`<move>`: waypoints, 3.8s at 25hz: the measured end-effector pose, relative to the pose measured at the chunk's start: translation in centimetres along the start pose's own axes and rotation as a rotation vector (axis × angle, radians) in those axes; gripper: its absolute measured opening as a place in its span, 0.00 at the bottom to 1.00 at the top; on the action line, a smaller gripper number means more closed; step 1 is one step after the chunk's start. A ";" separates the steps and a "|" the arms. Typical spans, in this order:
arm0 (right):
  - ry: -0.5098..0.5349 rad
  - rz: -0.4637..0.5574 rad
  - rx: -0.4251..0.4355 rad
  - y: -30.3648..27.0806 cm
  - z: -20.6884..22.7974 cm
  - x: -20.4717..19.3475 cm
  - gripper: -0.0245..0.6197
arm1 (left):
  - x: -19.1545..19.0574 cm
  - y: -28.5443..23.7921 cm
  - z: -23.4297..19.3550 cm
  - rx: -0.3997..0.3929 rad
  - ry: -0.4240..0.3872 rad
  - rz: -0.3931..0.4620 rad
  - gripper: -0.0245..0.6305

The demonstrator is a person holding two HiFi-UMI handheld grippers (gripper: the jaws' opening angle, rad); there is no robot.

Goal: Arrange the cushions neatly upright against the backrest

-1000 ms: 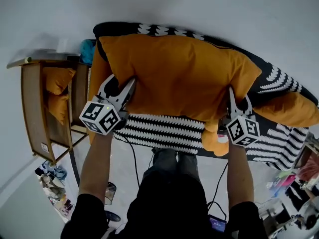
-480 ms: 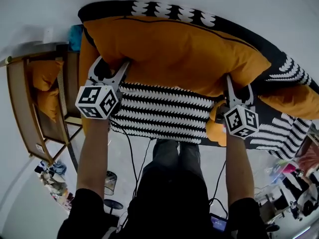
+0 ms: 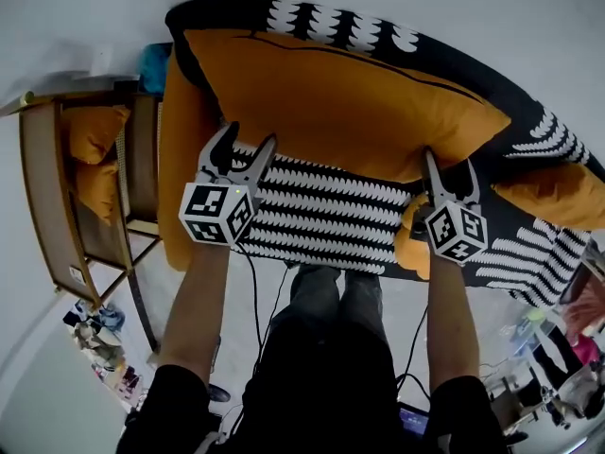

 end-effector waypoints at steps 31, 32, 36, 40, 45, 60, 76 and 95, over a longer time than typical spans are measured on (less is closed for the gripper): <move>0.030 -0.300 0.002 8.9 32.2 -16.3 0.63 | -17.8 -16.0 31.3 -0.229 0.095 -0.357 0.55; 0.035 -0.335 0.020 8.5 32.5 -17.4 0.63 | -18.7 -16.7 31.6 -0.230 0.106 -0.379 0.56; 0.014 -0.463 0.099 7.3 32.6 -22.0 0.64 | -21.8 -19.4 31.7 -0.236 0.138 -0.435 0.58; -0.021 -0.533 0.101 6.6 32.6 -25.4 0.70 | -23.9 -21.7 31.6 -0.239 0.123 -0.494 0.62; -0.102 -0.553 0.039 6.5 32.8 -27.2 0.70 | -25.1 -23.4 31.7 -0.257 0.131 -0.544 0.62; 0.158 -0.363 -0.029 7.3 29.8 -19.7 0.36 | -23.0 -23.6 33.5 -0.368 0.172 -0.546 0.25; 0.272 0.187 -0.099 0.6 29.8 -2.5 0.39 | -6.1 -26.6 35.0 -0.287 -0.195 -0.013 0.26; 0.150 0.110 -0.127 1.5 31.3 -4.7 0.53 | -7.5 -25.9 33.8 -0.203 -0.159 -0.090 0.56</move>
Point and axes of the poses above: the fingertips, and each gripper's own axes: y backward along the fingers, z to its right, x out of its top, the point moved 6 cm from there along y, backward along the fingers, and after that the axes turned 14 degrees about -x, right-handed, at the moved point
